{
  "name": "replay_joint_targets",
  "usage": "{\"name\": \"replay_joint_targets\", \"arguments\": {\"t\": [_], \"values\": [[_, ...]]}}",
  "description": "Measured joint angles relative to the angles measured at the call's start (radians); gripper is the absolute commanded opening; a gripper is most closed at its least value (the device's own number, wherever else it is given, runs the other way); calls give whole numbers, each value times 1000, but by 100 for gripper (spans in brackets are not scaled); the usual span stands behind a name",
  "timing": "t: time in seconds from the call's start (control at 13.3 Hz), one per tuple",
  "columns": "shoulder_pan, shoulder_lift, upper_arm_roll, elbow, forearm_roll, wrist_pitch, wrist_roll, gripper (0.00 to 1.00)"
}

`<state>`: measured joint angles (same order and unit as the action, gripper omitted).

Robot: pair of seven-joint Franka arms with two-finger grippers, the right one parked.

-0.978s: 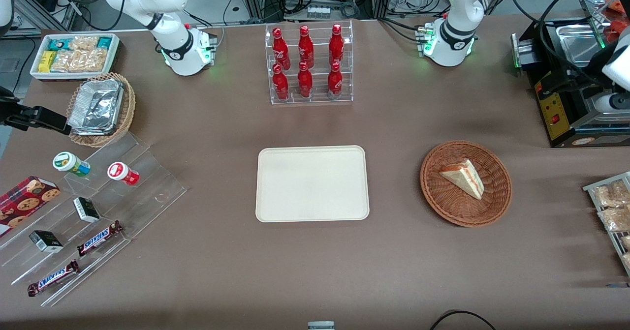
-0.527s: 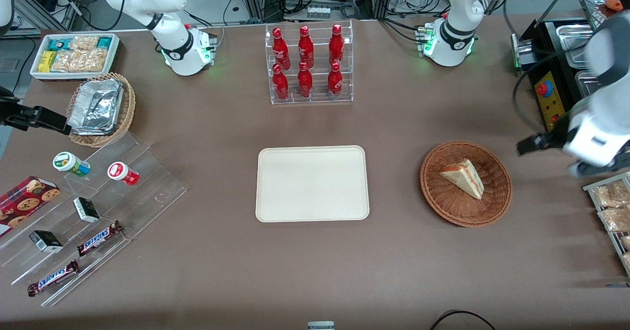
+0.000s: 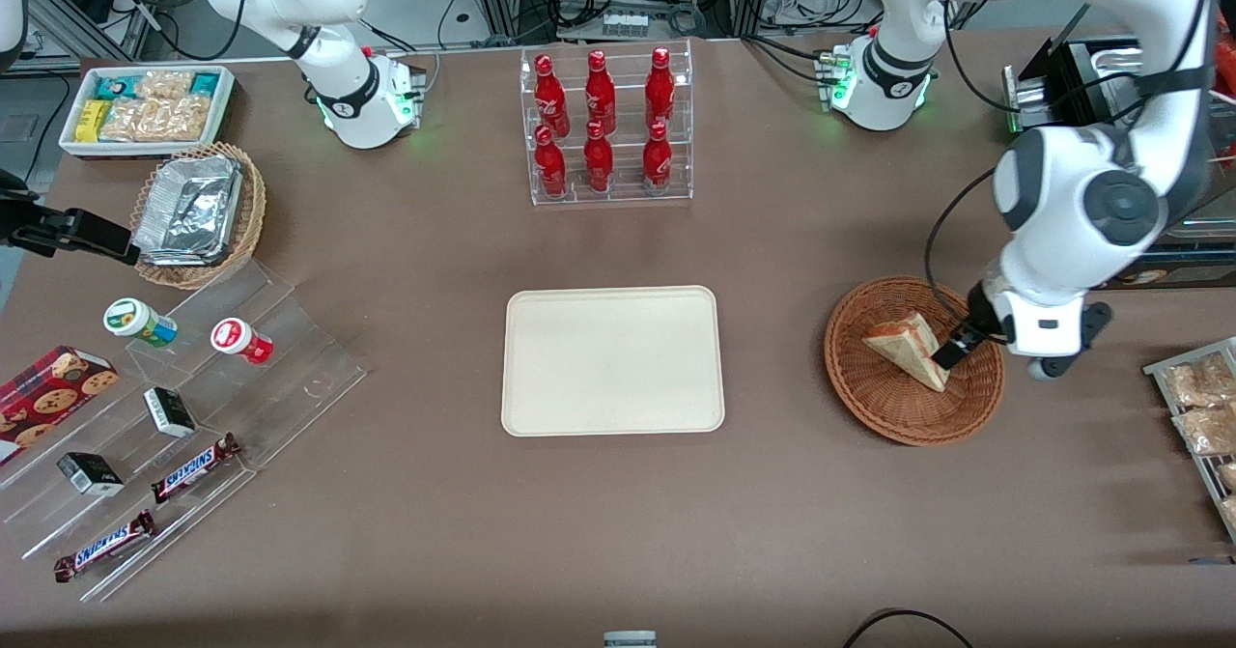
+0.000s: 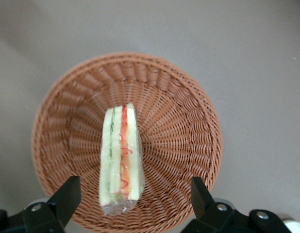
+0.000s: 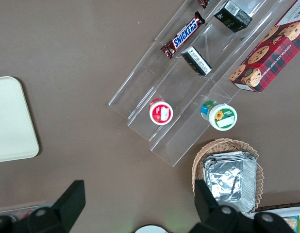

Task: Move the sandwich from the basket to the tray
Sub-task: 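Lower the left gripper and close it on the wrapped sandwich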

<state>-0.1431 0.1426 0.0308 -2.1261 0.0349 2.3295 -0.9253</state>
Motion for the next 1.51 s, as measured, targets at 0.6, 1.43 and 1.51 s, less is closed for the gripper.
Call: {"name": "replay_joint_targets", "arguments": {"t": [0.6,1.43,1.51], "values": [[-10,25,1,-131,0,130,-67,100],[-9,108,2,-146,0,224,-109,25],[-9,107,2,-146,0,224,-110,25]]}}
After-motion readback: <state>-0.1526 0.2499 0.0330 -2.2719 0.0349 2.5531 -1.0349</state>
